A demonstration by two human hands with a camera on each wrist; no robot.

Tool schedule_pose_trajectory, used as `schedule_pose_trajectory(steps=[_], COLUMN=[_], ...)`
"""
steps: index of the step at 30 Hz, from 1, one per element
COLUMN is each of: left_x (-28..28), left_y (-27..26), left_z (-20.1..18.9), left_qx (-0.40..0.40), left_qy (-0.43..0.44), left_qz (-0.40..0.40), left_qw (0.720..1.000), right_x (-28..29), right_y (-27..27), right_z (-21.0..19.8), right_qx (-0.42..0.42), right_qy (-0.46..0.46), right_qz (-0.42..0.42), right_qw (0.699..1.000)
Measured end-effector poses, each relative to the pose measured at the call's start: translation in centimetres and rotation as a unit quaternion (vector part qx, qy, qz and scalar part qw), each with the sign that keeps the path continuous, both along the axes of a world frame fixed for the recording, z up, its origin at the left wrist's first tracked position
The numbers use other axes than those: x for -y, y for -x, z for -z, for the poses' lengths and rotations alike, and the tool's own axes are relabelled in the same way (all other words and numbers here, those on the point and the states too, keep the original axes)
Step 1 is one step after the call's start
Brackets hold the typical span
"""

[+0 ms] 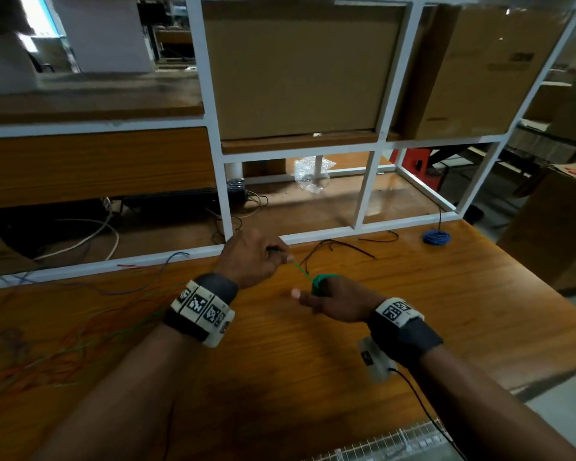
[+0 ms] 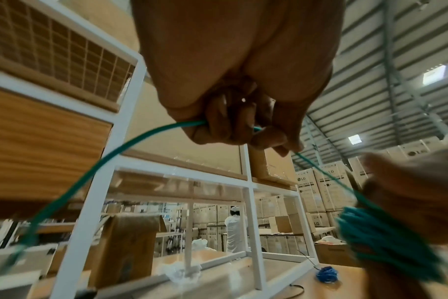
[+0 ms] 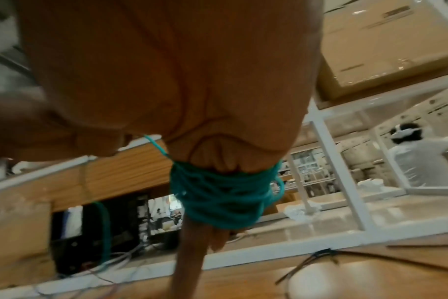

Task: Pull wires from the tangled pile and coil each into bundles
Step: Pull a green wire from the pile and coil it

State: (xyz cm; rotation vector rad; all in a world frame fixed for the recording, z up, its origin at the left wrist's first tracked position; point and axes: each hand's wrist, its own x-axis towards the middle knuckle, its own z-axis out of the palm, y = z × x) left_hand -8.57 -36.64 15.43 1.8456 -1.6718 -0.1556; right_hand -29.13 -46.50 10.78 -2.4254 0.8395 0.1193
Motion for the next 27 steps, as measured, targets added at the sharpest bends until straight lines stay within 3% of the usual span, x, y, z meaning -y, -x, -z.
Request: schedule_pose_trajectory(steps=[3, 5, 9, 14, 17, 19, 20, 22, 25, 27], left_x=[0.9, 1.6, 2.0, 0.8, -0.8, -1.6, -1.8, -1.8, -2.4, -3.2], left_y=[-1.0, -1.7, -1.4, 3.2, 4.9, 5.5, 5.5, 5.4, 4.2, 2.2], left_z=[-1.8, -2.1, -0.3, 4.2, 7.5, 8.4, 8.4, 8.2, 7.4, 6.5], left_qx=[0.007, -0.078, -0.235, -0.441, -0.498, -0.539, -0.519, -0.413, -0.250, -0.184], left_qy=[0.005, 0.013, 0.039, 0.001, -0.032, -0.037, -0.043, -0.070, -0.105, -0.090], left_qz=[0.034, 0.039, 0.042, 0.011, -0.001, 0.006, 0.005, 0.002, 0.008, -0.019], left_qw=[0.999, 0.996, 0.970, 0.898, 0.867, 0.841, 0.854, 0.908, 0.963, 0.979], right_x=[-1.3, -1.8, -2.6, -1.9, -0.3, 0.5, 0.6, 0.8, 2.0, 2.8], right_y=[0.3, 0.7, 1.1, 1.0, 0.7, 0.4, 0.0, -0.6, -0.6, 0.3], right_z=[-1.5, -2.5, -5.2, -8.2, -8.3, -6.7, -5.4, -2.8, -0.2, 0.1], right_qx=[0.027, 0.122, 0.311, 0.460, 0.547, 0.547, 0.534, 0.508, 0.378, 0.278], right_qy=[-0.138, -0.267, -0.500, -0.524, -0.487, -0.402, -0.325, -0.161, 0.119, 0.179], right_qz=[-0.091, -0.103, -0.085, -0.058, 0.063, 0.164, 0.217, 0.285, 0.261, 0.244], right_qw=[0.986, 0.950, 0.804, 0.715, 0.678, 0.716, 0.750, 0.797, 0.881, 0.912])
